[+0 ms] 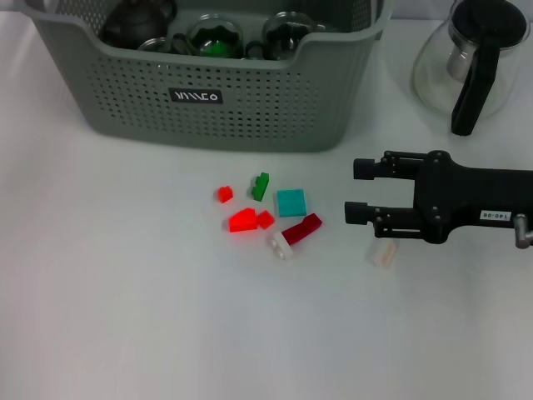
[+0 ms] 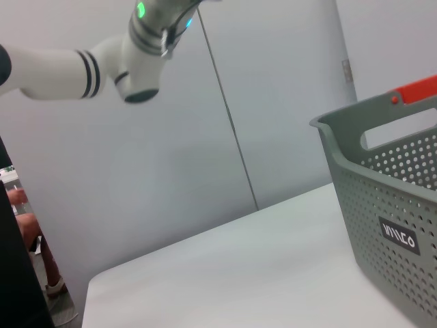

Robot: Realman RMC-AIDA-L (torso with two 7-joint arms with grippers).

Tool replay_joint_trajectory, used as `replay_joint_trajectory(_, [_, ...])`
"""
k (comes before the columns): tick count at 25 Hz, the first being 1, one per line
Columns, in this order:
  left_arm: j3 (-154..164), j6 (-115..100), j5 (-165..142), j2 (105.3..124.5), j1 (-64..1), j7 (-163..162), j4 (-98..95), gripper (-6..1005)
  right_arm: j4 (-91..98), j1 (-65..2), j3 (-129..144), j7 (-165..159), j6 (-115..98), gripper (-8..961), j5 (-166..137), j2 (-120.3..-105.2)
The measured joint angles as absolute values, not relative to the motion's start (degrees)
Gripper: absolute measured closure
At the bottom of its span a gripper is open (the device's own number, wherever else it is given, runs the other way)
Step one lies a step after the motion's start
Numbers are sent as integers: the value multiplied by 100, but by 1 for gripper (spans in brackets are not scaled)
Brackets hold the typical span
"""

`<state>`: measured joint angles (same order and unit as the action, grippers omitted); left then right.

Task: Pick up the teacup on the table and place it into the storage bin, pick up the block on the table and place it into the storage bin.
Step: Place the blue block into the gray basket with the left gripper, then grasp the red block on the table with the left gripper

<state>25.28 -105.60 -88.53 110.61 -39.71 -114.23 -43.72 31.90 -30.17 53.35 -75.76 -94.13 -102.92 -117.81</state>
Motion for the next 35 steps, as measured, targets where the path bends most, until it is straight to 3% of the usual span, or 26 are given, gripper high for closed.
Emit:
replay_joint_trajectory(6, [3816,-8901,-10249,10736,-4441,-12342,-4888,598,3204,-3015,5334,-7567,-9413,210,-10291,-11801])
replay_joint_trajectory(10, [4544,-8003,-12056,10713,-4849,-12914,-5034,598,3197,-3049,5302,-7566,-9400,210,-10284,-11807])
replay_joint_trajectory(18, [5092,-6955,-14484,11278,-5323,-13770,-5028,598,3194,-3044,5208,-7567,-9409,211,-10282,-11812])
replay_joint_trajectory(22, [5291,-6378,-15290,11622,-5378,-14047,-5081,529,3192,-3040,5194,-7567,-9412,211,-10283,-11812])
replay_joint_trajectory(28, [5258,-6464,-14969,11736,-5190,-14020,-5483,428,3190,-3015,5194,-7567,-9413,212,-10284,-11813])
replay_joint_trajectory(35, [4775,-7406,-11358,11742,-3982,-12784,-6446,329,3190,-3025,5185,-7568,-9413,210,-10283,-11823])
